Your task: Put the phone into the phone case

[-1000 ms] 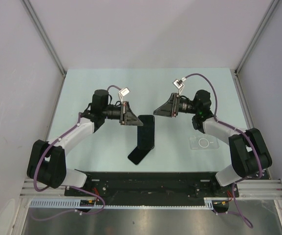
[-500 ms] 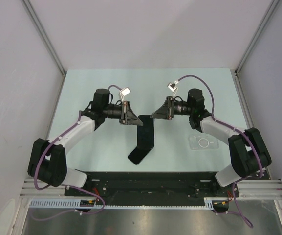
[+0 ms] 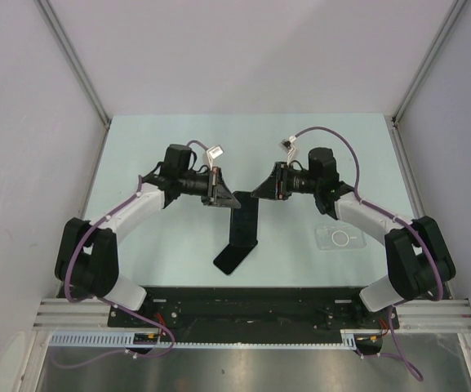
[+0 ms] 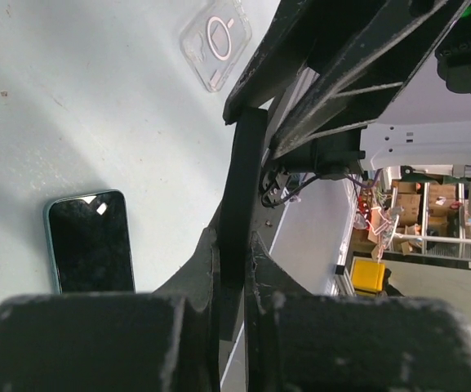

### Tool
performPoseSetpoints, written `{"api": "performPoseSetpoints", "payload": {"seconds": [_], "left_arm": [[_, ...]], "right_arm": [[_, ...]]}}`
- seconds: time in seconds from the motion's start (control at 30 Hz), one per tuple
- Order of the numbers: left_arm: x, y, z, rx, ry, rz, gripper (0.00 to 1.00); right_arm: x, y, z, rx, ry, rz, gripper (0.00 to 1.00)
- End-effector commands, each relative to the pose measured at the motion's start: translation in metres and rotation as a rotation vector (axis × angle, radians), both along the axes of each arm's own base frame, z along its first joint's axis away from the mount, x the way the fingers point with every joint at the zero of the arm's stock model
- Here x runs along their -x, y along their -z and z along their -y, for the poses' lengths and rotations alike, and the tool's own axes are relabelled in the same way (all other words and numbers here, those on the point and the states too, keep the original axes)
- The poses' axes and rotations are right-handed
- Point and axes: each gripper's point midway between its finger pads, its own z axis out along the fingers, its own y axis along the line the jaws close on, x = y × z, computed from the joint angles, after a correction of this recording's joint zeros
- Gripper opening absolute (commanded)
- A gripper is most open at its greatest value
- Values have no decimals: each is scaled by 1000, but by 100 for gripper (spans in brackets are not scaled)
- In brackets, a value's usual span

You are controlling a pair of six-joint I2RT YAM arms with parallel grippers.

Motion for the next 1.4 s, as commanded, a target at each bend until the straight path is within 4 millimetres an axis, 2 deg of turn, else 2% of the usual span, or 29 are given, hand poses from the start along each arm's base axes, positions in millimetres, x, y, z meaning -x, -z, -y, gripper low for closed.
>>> {"api": "performPoseSetpoints", "payload": {"seconds": [0.0,0.1,0.13,0.17,0.23,0.27,0.33,0.37,0.43,0.47,0.53,0.7,0.8,0.87,0.9,0.93,1.0,1.03,1.1,1.13,1.2,1.23,1.37], "left_arm": [[-16,-21,4,31,-23,81,0],[-19,-22,5,34,-35,82,0],[-22,-20,5,28,-41,79,0],[-23,-18,4,19,-46,69,0],[-35,-11,-1,-17,-74,81,0],[-36,-6,-4,-44,-79,61,0],[-51,-2,-10,-92,-103,96,0],[-53,7,-12,-125,-107,62,0],[-68,8,-16,-156,-119,94,0],[-71,20,-18,-178,-116,57,0],[-90,18,-24,-197,-130,82,0],[-125,56,-35,-328,-119,25,0],[-135,64,-36,-338,-102,-1,0],[-139,77,-36,-345,-94,-32,0],[-145,74,-35,-339,-91,-18,0],[-146,85,-36,-354,-89,-46,0],[-155,89,-41,-386,-105,-44,2],[-155,99,-43,-403,-103,-70,5],[-159,104,-45,-422,-110,-71,10],[-160,108,-47,-432,-114,-78,17],[-165,108,-50,-445,-125,-73,25],[-165,110,-52,-465,-132,-73,32],[-170,106,-58,-501,-162,-48,45]], "right_arm": [[1,-36,-2,-62,-38,55,37],[7,-28,-3,-52,-62,23,44],[6,-26,-2,-42,-53,21,48],[1,-21,0,-19,-21,29,56],[-3,-12,9,32,39,-4,63],[-10,-9,14,57,85,1,75],[-10,-6,22,92,128,-19,89],[-14,-4,28,109,163,-18,99],[-13,-7,36,131,193,-9,100],[-13,-3,40,159,220,-22,100],[-12,-7,45,171,237,1,100],[-8,-3,53,214,259,-1,100],[-5,-1,56,228,261,1,100],[-4,-2,58,235,263,10,100],[-4,-1,60,241,267,9,100],[-4,-1,61,244,271,15,100],[-3,-3,64,246,277,19,100],[-3,-4,65,248,285,21,100],[-3,-4,67,250,292,20,100],[-4,-5,69,253,298,23,100],[-4,-5,71,257,304,23,100],[-5,-2,73,266,313,14,100],[-10,8,82,292,370,-42,100]]}}
